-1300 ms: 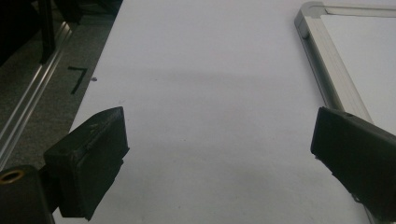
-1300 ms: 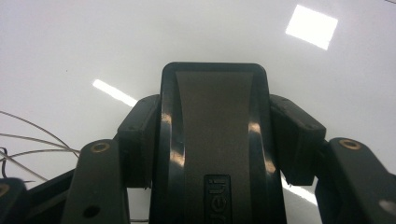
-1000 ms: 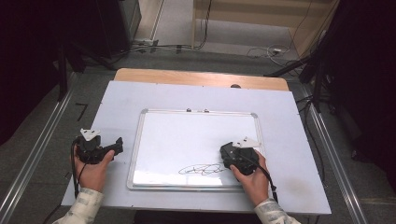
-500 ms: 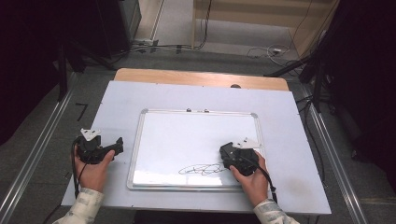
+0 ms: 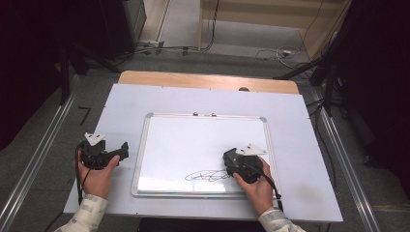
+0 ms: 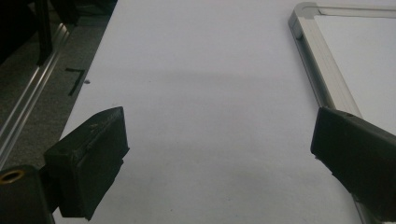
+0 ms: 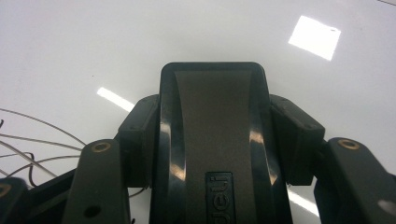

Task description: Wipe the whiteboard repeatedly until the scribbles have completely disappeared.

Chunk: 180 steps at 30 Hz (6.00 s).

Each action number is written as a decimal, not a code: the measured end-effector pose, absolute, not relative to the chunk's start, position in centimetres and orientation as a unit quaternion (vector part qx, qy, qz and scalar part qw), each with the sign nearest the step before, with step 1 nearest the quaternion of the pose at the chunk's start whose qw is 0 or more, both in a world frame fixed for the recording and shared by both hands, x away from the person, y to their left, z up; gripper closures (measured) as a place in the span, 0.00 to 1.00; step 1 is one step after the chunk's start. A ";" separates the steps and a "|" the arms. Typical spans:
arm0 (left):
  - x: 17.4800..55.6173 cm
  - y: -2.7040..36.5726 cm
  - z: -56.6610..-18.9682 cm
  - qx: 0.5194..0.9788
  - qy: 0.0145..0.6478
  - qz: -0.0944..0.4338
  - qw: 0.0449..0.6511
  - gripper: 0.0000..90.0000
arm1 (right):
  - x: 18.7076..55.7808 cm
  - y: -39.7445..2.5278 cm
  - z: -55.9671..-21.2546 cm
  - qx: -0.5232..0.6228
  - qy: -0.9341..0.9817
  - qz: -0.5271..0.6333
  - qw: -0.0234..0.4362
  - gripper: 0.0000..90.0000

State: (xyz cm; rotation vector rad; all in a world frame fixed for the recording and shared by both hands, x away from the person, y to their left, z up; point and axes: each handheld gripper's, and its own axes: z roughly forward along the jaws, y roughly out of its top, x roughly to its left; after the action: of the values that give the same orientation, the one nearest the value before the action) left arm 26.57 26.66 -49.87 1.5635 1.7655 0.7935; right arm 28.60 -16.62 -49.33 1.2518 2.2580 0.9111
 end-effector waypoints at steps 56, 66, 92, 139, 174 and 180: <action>26.6 26.6 -49.9 0.597 0.672 0.301 0.320 0.05 | 28.1 -12.3 -49.5 0.397 0.835 0.336 0.181 0.44; 26.6 26.6 -49.9 0.597 0.672 0.301 0.319 0.05 | 28.1 -11.3 -49.5 0.388 0.839 0.338 0.177 0.44; 26.7 26.5 -49.9 0.596 0.673 0.300 0.321 0.05 | 27.7 -8.4 -49.5 0.365 0.850 0.339 0.169 0.44; 26.7 26.5 -49.8 0.598 0.670 0.300 0.322 0.05 | 27.0 -1.9 -49.6 0.331 0.865 0.342 0.158 0.44; 26.4 27.0 -49.8 0.591 0.675 0.300 0.323 0.05 | 27.0 -2.9 -49.6 0.329 0.866 0.341 0.160 0.43; 26.4 27.0 -49.8 0.591 0.675 0.300 0.323 0.05 | 27.1 -3.5 -49.6 0.333 0.865 0.340 0.160 0.43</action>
State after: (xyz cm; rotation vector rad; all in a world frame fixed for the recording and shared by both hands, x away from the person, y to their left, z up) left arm 26.43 26.97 -49.83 1.5513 1.7721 0.7859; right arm 27.11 -3.51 -49.60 0.9507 2.4700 0.9723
